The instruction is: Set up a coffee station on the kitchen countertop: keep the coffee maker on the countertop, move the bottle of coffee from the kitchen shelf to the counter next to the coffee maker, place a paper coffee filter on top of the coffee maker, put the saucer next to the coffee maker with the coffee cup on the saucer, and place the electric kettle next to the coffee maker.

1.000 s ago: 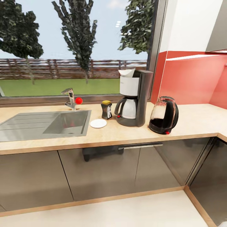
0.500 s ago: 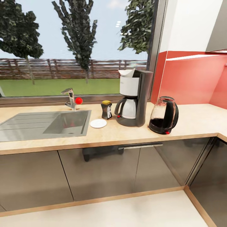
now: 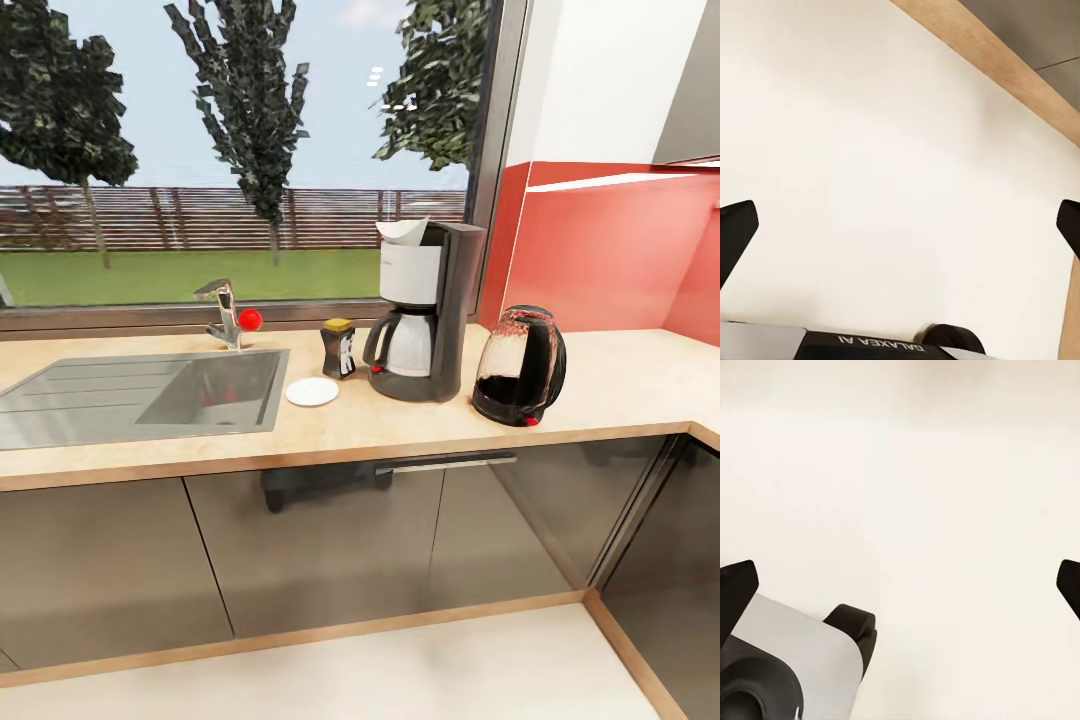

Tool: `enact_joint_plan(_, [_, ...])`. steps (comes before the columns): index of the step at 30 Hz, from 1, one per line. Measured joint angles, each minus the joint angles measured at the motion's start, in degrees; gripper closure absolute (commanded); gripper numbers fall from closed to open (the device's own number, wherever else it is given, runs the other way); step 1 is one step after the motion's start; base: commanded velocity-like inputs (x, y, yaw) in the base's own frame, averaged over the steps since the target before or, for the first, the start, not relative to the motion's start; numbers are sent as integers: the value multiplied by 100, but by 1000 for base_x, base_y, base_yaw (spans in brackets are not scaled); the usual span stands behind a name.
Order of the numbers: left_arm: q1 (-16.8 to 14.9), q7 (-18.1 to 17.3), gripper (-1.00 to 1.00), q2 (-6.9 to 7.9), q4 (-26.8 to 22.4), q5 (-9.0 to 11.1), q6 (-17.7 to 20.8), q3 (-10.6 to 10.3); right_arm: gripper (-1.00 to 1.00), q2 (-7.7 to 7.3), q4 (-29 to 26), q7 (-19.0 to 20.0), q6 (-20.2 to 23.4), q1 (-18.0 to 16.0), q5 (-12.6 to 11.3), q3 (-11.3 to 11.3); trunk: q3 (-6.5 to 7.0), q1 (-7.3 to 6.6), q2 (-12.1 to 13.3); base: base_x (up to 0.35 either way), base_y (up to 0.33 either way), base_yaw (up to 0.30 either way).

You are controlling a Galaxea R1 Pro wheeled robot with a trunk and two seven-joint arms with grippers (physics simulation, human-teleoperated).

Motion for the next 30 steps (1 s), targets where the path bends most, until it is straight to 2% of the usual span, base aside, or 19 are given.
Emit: enact_joint_plan(30, [1, 4, -100, 0, -2, 0, 0, 0, -100, 0, -18, -1, 0, -1, -5, -3, 0, 0, 0, 0, 0, 258])
